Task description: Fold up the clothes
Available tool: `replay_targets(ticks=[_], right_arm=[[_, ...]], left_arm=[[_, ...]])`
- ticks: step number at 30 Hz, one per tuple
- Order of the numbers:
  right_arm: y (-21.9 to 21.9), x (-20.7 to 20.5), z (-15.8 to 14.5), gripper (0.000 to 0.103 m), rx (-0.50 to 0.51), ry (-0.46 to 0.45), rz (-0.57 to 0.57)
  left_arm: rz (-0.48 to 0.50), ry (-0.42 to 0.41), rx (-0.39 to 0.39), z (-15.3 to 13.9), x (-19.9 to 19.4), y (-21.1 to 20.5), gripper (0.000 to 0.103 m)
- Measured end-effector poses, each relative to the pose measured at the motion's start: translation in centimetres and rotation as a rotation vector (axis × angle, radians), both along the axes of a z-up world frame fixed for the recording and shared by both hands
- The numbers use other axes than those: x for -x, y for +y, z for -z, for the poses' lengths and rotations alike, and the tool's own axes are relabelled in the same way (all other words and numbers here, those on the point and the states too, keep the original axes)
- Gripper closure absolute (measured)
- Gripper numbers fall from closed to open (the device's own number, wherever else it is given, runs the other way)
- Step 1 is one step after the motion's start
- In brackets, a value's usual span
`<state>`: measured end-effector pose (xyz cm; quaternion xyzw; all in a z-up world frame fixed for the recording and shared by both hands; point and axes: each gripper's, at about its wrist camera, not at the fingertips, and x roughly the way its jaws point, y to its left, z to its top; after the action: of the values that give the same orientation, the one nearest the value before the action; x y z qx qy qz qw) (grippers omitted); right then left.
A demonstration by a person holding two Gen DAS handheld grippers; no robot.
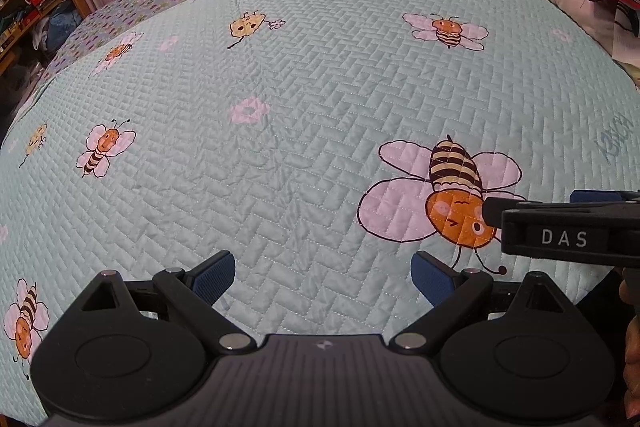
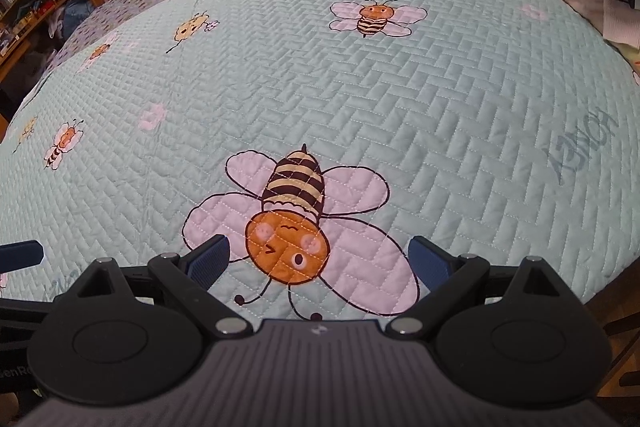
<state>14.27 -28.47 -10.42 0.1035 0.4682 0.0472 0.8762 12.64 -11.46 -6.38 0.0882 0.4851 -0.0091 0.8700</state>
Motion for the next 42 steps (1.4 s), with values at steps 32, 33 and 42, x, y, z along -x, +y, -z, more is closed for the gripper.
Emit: replay_targets(ticks=[32, 33, 42], right_arm=[[-0.3, 0.2, 0.1, 0.007, 0.003, -0.002, 0.015], [-0.3, 0.2, 0.1, 0.007, 0.004, -0.002, 0.014], [-0.2, 0.4, 0.1, 0.007, 0.005, -0.003, 0.017]], left_arm=[[0.010, -0.150, 0.094, -2.3, 2.5, -0.2, 0.013], [0.017, -0.159, 0.090, -2.4, 2.6, -0.3, 0.013], [0.028, -0.168, 0.090, -2.4, 2.9, -0.4, 0.013]])
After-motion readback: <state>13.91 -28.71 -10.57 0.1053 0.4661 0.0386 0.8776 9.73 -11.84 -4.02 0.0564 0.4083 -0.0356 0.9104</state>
